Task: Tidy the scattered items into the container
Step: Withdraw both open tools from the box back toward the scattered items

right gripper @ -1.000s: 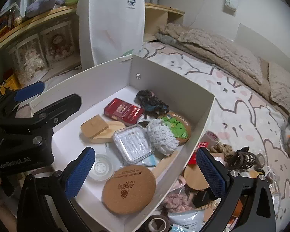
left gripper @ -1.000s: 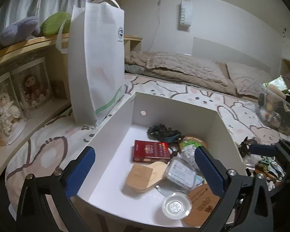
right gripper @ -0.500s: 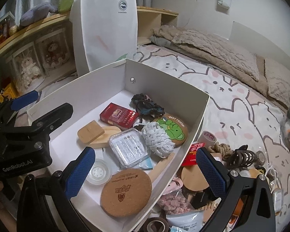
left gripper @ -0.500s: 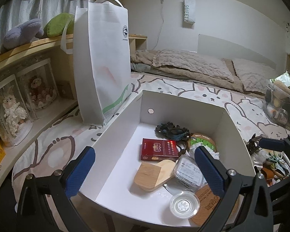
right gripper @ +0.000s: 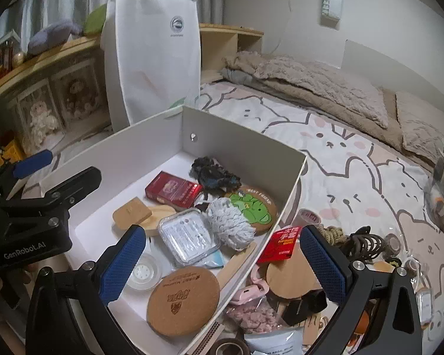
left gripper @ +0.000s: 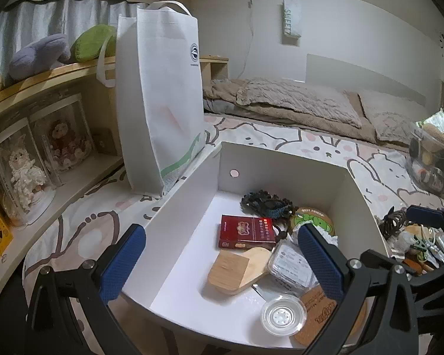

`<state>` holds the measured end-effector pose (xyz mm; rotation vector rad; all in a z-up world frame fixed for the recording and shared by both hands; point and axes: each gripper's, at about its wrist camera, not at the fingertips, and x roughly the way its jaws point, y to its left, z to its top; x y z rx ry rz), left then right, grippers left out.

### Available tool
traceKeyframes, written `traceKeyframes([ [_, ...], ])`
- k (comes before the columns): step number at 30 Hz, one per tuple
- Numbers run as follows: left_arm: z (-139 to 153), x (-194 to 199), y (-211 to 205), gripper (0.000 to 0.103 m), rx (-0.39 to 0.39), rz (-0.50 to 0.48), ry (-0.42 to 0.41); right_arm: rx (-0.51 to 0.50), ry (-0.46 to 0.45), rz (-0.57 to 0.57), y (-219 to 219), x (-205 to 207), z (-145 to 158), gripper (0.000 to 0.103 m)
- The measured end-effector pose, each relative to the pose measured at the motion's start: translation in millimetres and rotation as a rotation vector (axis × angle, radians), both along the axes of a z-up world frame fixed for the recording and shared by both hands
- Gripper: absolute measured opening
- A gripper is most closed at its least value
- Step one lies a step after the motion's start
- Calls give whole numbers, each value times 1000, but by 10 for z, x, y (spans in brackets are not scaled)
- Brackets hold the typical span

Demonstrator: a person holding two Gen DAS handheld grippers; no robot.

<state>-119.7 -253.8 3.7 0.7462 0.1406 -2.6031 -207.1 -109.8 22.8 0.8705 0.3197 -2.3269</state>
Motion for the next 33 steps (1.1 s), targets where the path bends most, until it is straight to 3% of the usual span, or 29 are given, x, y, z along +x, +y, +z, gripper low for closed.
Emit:
traceKeyframes([
  [15, 170, 8, 204, 103, -20, -25, 53, -111, 60, -77, 471, -37, 286, 103],
  [33, 285, -161, 635, 103, -18, -107, 97, -128, 120, -225, 1355, -107, 397, 103],
])
